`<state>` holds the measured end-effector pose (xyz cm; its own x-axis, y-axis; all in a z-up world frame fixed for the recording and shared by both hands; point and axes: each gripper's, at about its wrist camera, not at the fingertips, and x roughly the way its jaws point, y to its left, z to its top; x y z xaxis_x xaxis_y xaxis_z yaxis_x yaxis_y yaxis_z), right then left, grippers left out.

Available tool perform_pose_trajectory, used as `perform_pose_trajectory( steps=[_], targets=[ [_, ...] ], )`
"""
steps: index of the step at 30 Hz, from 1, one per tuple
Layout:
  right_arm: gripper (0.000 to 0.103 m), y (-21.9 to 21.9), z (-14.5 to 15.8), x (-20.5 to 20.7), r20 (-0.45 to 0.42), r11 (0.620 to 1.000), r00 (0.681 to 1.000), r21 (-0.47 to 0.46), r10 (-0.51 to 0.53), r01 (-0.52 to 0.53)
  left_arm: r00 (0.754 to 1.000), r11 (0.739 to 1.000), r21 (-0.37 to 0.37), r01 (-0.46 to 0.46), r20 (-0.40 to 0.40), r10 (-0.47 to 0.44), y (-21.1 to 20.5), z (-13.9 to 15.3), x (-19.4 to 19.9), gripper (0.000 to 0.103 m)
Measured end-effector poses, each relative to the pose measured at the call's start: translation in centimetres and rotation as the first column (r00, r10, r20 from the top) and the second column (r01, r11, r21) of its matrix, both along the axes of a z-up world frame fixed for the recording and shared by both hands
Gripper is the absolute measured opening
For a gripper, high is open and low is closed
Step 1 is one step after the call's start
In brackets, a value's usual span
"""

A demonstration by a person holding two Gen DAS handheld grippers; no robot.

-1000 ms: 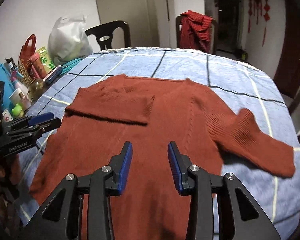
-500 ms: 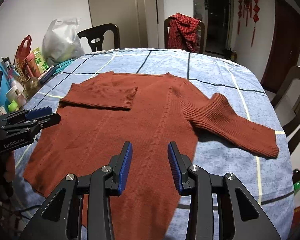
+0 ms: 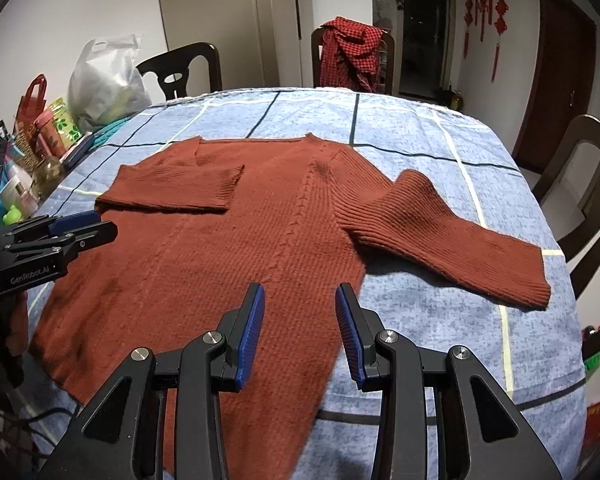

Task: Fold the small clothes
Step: 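Move the right tool toward the other sleeve cuff, then grasp the other sleeve cuff with the right tool and lift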

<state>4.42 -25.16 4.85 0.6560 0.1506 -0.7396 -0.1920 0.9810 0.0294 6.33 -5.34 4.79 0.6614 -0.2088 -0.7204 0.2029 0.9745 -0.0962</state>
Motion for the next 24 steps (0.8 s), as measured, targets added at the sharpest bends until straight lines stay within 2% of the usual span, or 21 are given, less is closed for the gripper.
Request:
perform_pose_trajectory(
  steps=[4, 9, 13, 17, 24],
  targets=[
    [0.038, -2.6, -0.5, 0.7, -0.012, 0.998, 0.998, 0.017, -0.062, 0.062, 1.0, 0.999, 0.015, -0.028, -0.01, 0.028, 0.7, -0.8, 0.6, 0.048],
    [0.038, -8.1, -1.3, 1.3, -0.054, 0.972, 0.976, 0.089, -0.212, 0.216, 0.997, 0.997, 0.026, -0.067, -0.023, 0.067, 2.1, -1.5, 1.2, 0.048],
    [0.038, -12.6, -1.8, 1.4, -0.088, 0.925, 0.939, 0.163, -0.332, 0.343, 0.996, 0.996, 0.027, -0.081, -0.043, 0.082, 2.7, -2.4, 1.6, 0.048],
    [0.039, -15.3, -2.6, 2.0, -0.143, 0.876, 0.904, 0.225, -0.403, 0.427, 0.995, 0.997, 0.032, -0.077, -0.056, 0.078, 2.8, -3.0, 1.7, 0.048],
    [0.039, -18.3, -2.8, 2.8, -0.172, 0.787, 0.869, 0.369, -0.465, 0.494, 0.996, 0.997, 0.029, -0.065, -0.055, 0.067, 2.7, -3.2, 1.8, 0.053]
  ],
)
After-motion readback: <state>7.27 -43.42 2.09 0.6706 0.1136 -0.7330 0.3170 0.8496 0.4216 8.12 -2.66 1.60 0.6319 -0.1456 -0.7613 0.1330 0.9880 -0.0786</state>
